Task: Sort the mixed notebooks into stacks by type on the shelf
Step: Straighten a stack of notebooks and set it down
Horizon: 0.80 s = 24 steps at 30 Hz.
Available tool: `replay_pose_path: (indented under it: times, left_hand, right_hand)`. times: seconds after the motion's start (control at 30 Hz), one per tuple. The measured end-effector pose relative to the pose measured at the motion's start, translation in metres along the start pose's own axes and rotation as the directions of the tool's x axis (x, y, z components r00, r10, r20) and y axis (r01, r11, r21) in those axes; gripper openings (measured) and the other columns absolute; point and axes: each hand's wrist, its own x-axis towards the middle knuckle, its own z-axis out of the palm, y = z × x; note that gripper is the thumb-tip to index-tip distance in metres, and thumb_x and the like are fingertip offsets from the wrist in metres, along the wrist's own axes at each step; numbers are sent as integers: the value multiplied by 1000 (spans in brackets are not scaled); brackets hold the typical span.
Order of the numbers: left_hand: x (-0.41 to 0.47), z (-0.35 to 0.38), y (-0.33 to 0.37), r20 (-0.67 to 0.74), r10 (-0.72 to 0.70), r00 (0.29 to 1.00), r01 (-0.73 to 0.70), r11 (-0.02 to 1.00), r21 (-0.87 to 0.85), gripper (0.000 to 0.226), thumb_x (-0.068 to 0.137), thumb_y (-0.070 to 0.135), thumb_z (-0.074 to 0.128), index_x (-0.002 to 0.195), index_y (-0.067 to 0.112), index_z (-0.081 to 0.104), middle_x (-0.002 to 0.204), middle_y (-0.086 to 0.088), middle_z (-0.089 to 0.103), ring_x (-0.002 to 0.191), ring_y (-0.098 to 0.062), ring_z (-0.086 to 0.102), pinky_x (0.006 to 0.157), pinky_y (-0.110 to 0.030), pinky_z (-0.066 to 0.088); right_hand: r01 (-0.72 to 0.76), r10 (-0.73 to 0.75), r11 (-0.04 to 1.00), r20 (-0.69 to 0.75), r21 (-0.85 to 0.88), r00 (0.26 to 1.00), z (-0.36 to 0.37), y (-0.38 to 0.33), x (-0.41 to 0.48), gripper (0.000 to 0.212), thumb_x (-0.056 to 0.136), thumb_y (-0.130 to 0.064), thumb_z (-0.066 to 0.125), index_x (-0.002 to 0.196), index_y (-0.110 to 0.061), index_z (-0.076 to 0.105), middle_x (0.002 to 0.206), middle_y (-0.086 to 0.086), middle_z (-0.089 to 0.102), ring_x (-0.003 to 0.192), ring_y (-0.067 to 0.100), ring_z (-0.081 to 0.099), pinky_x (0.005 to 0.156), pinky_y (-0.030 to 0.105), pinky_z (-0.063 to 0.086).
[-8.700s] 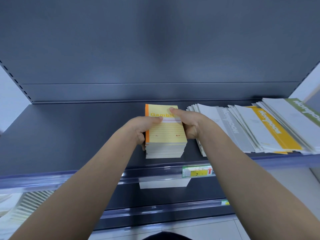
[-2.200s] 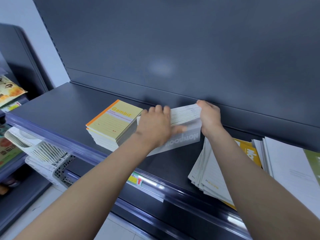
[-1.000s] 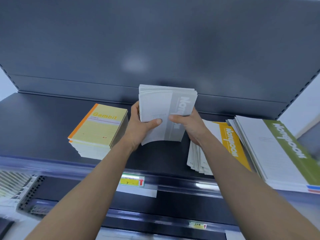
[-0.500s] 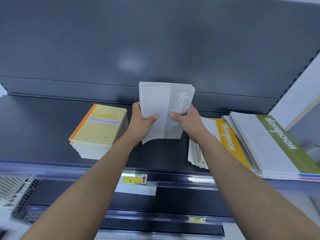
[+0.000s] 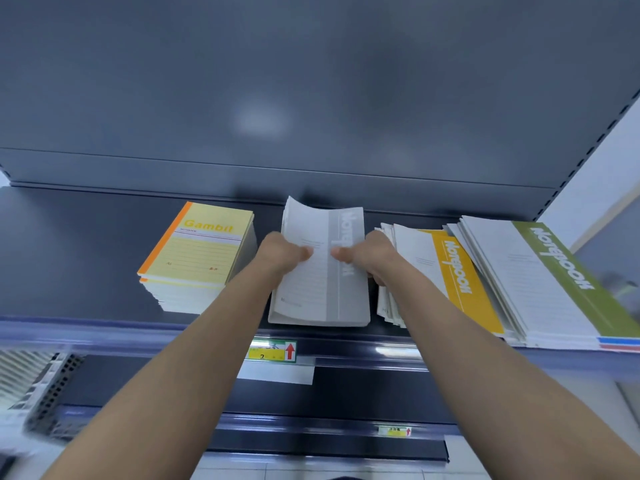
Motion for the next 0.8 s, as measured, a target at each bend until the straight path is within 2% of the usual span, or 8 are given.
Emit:
replay_pose_path:
  times: [0.07,0.2,0.27,0.33,0.5,0.6,0.7,0.8]
  left_hand:
    - [1,2,-5,-18,-19,1000,21,995,96,44,87,22,67,119,-3,51,114,-13,59,103,-32,59,75,-33,46]
    - [3,4,-10,11,-58,998,55,982,182,37,88,17,63,120,0,52,120,-16,58,105,-31,59,78,-32,49]
    - [2,2,-10,-1,-79,997,78,975,208,39,85,20,63,118,3,51,123,-17,55,106,-32,57,87,-36,50]
    - [4,2,-10,-6,-88,996,87,975,202,40,83,21,66,116,4,52,123,-17,54,107,-32,56,91,-41,50]
    - [4,1,-9,-32,-36,999,40,991,126,25,83,8,68,98,5,48,108,-14,59,99,-34,60,73,-36,49]
    - [1,4,-8,-56,-20,998,31,978,207,23,85,8,65,94,6,44,104,-13,56,100,-33,58,72,-34,47]
    - [0,6,-9,-65,-16,998,32,968,248,22,86,9,64,94,7,44,112,-15,57,102,-32,57,74,-33,48]
    - [-1,6,-11,-73,-10,997,28,968,249,21,86,8,65,93,7,45,112,-15,58,101,-32,57,73,-32,46]
  right_hand:
    - [-15,15,999,-2,-50,1000,6,5,2,50,69,-30,82,105,-3,58,103,10,65,89,27,64,71,33,51]
    - [-48,45,993,-26,-112,999,12,10,4,52,66,-31,83,103,-4,58,103,11,65,91,28,64,82,41,55]
    - [-54,50,988,-32,-142,998,13,8,4,54,65,-31,84,104,-4,58,103,11,65,90,28,64,82,42,55]
    - [-60,54,984,-41,-169,998,13,6,4,53,65,-30,83,105,-4,59,103,11,65,91,28,64,81,42,55]
    - [-47,33,967,-57,-252,998,13,1,3,47,70,-28,80,105,-6,59,102,10,64,90,27,64,80,40,56]
    - [-45,28,954,-62,-297,998,13,1,1,49,70,-30,80,107,-6,59,103,9,65,92,26,63,79,38,56]
    - [-53,38,943,-51,-329,998,15,0,0,52,70,-33,79,109,-6,58,105,9,64,93,26,63,79,38,56]
    - [-71,62,954,-43,-290,997,13,-1,0,47,72,-27,78,109,-4,58,104,11,64,93,29,64,81,41,56]
